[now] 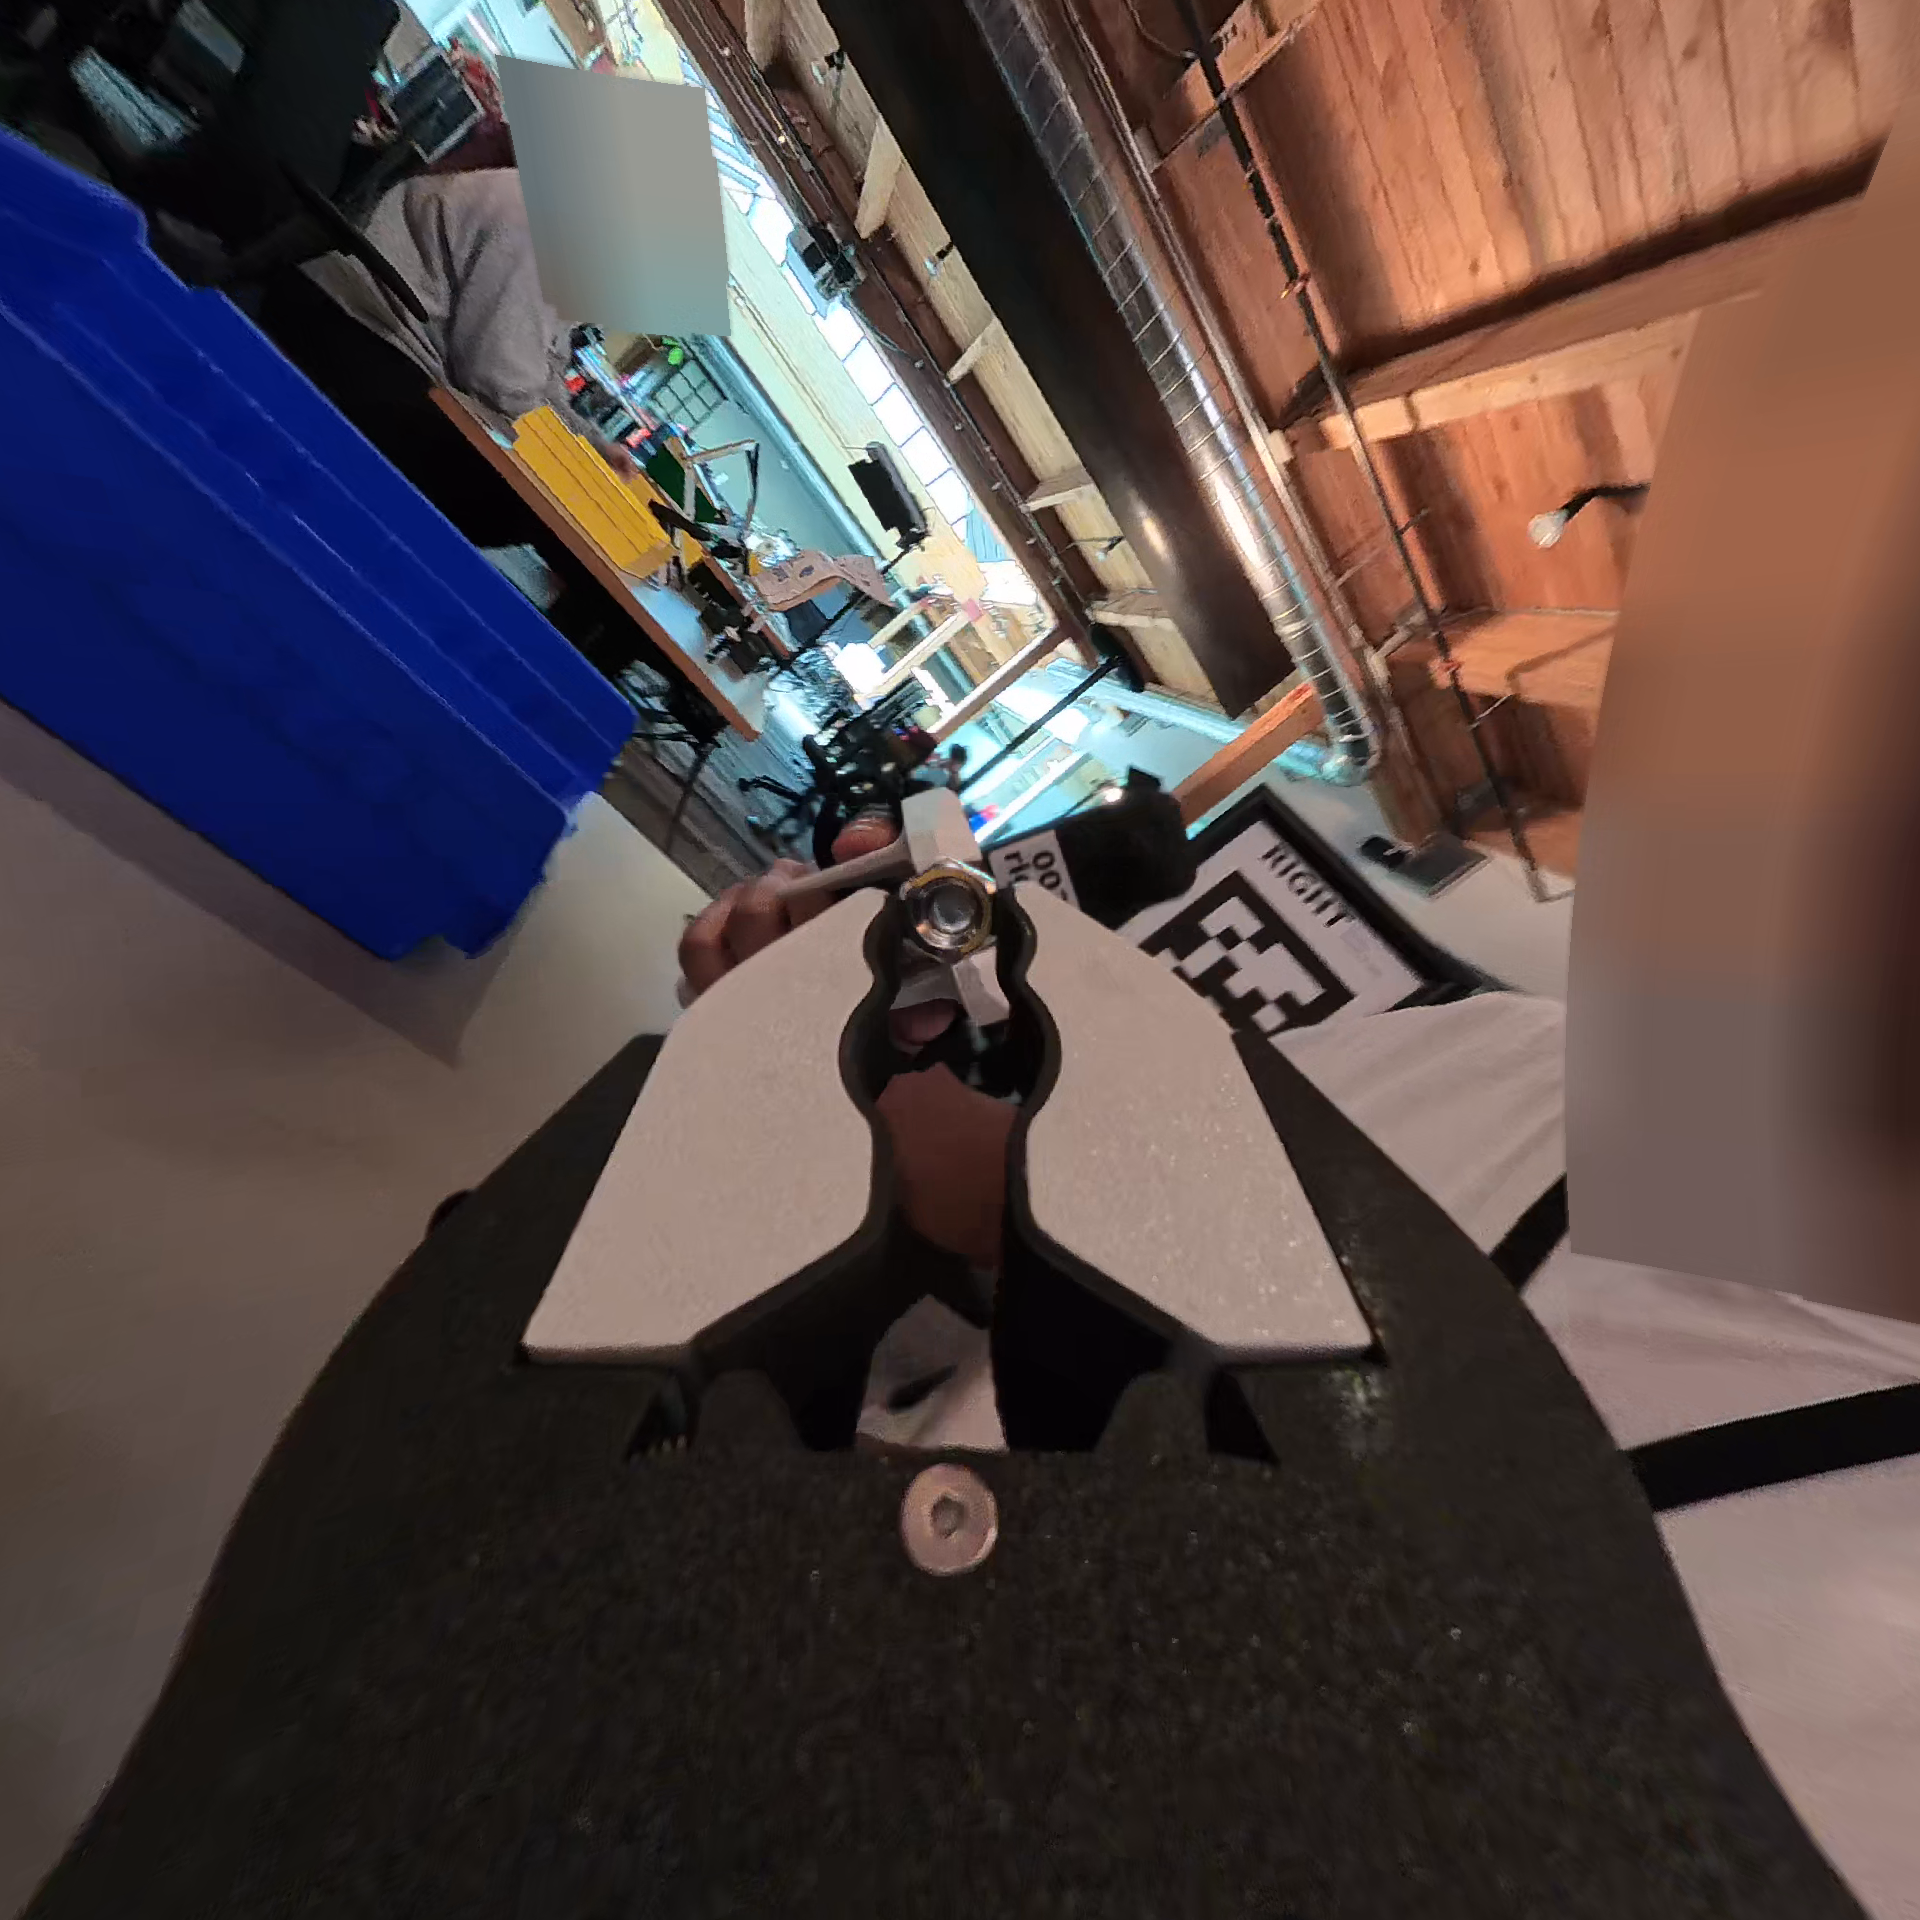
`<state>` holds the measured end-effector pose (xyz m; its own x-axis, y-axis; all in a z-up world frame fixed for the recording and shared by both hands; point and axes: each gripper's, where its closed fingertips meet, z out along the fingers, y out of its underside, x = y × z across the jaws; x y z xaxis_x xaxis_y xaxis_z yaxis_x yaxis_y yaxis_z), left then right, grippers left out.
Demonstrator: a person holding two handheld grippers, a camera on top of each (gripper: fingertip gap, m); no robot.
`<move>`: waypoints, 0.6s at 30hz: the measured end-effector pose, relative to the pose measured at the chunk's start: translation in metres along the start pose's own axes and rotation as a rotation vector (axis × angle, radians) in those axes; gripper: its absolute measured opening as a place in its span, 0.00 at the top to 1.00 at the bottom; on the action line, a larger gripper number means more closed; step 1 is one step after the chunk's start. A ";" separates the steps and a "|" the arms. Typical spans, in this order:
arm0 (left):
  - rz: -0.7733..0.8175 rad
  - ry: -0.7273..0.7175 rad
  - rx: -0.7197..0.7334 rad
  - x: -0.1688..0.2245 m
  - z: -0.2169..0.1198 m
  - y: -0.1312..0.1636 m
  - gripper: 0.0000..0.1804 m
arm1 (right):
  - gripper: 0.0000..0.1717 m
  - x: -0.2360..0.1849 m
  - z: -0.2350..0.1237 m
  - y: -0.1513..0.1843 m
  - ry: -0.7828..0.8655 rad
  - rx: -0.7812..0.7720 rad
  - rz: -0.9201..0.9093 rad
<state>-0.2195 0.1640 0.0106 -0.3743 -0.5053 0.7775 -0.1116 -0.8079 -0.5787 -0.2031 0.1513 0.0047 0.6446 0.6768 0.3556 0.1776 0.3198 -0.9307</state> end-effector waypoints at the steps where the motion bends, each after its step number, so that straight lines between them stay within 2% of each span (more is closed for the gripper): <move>1: 0.052 -0.015 -0.007 0.001 0.000 0.000 0.91 | 0.90 0.000 0.000 0.000 -0.016 0.011 0.057; 6: 0.301 0.008 -0.095 0.018 0.004 0.005 0.91 | 0.90 -0.009 0.001 -0.001 -0.133 0.080 0.343; 10: 0.495 -0.077 -0.234 0.018 0.004 0.008 0.91 | 0.90 -0.014 0.001 0.000 -0.188 0.088 0.479; 13: 0.554 -0.182 -0.351 0.008 -0.001 0.011 0.91 | 0.90 -0.014 0.001 0.011 -0.158 -0.022 0.380; 18: 0.493 -0.323 -0.491 -0.011 -0.013 0.017 0.91 | 0.90 -0.014 0.005 0.025 -0.086 -0.222 0.074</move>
<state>-0.2294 0.1600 -0.0106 -0.2077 -0.8968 0.3908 -0.4256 -0.2769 -0.8615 -0.2112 0.1535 -0.0229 0.5980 0.7500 0.2829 0.2976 0.1200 -0.9471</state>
